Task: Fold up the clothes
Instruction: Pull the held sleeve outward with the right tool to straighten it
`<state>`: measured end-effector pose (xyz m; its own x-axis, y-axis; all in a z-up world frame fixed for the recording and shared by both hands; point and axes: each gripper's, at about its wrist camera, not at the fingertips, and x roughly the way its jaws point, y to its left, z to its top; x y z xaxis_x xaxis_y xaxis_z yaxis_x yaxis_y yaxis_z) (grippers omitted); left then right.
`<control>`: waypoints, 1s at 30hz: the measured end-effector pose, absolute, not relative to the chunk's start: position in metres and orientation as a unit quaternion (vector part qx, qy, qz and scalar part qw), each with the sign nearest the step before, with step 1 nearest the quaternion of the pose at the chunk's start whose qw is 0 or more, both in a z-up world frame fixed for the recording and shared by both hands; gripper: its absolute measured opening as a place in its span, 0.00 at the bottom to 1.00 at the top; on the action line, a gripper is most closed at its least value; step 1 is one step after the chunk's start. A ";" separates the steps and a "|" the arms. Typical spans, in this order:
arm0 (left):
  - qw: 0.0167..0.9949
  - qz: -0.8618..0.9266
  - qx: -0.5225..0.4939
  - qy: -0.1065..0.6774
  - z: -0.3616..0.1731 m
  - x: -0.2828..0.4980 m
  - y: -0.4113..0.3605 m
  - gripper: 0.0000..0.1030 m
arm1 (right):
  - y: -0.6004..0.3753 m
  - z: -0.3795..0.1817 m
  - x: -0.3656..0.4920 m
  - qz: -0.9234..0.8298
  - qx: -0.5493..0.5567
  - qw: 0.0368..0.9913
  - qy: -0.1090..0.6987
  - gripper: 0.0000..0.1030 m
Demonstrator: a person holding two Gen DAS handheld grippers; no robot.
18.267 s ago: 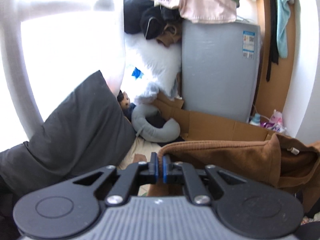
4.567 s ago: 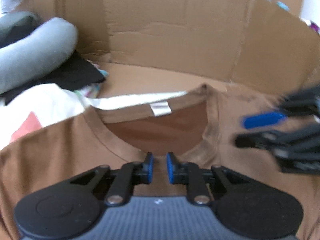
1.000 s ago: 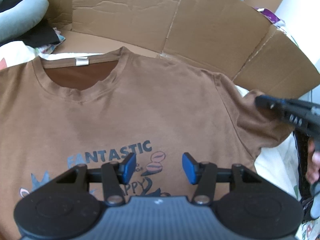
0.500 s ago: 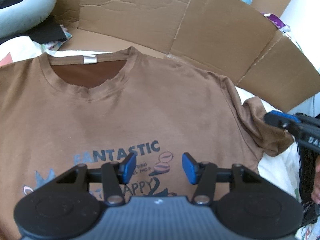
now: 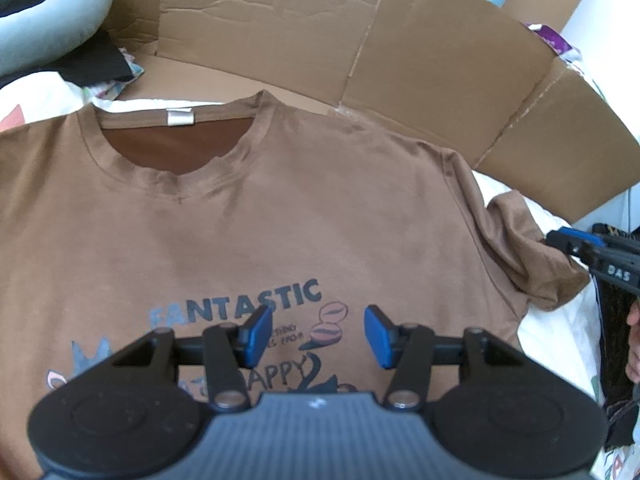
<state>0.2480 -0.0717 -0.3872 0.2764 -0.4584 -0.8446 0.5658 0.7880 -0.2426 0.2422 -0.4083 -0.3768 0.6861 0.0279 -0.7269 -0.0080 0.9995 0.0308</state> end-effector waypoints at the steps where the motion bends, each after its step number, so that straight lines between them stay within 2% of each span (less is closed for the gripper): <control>1: 0.797 -0.321 0.053 0.509 -0.388 0.248 -0.072 0.53 | -0.408 -0.380 0.244 0.010 0.012 0.917 0.398 0.35; 13: 0.795 -0.319 0.057 0.513 -0.394 0.250 -0.077 0.53 | -0.397 -0.414 0.264 0.019 -0.020 0.910 0.414 0.33; 15: 0.794 -0.318 0.057 0.514 -0.395 0.251 -0.077 0.53 | -0.396 -0.419 0.265 0.020 -0.026 0.908 0.418 0.29; 16: 0.794 -0.318 0.056 0.515 -0.395 0.252 -0.077 0.53 | -0.396 -0.421 0.266 0.020 -0.028 0.907 0.420 0.22; 19: 0.793 -0.319 0.055 0.516 -0.396 0.253 -0.076 0.53 | -0.398 -0.425 0.268 0.022 -0.028 0.904 0.426 0.08; 21: 0.793 -0.320 0.055 0.515 -0.396 0.254 -0.076 0.53 | -0.399 -0.423 0.268 0.023 -0.026 0.904 0.425 0.04; 30: 0.799 -0.320 0.052 0.506 -0.390 0.256 -0.074 0.53 | -0.409 -0.386 0.259 0.029 -0.050 0.907 0.416 0.02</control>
<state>0.2562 -0.0737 -0.3897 0.2835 -0.4581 -0.8425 0.5638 0.7903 -0.2400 0.2593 -0.4089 -0.3857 0.6517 0.0119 -0.7584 -0.0947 0.9933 -0.0658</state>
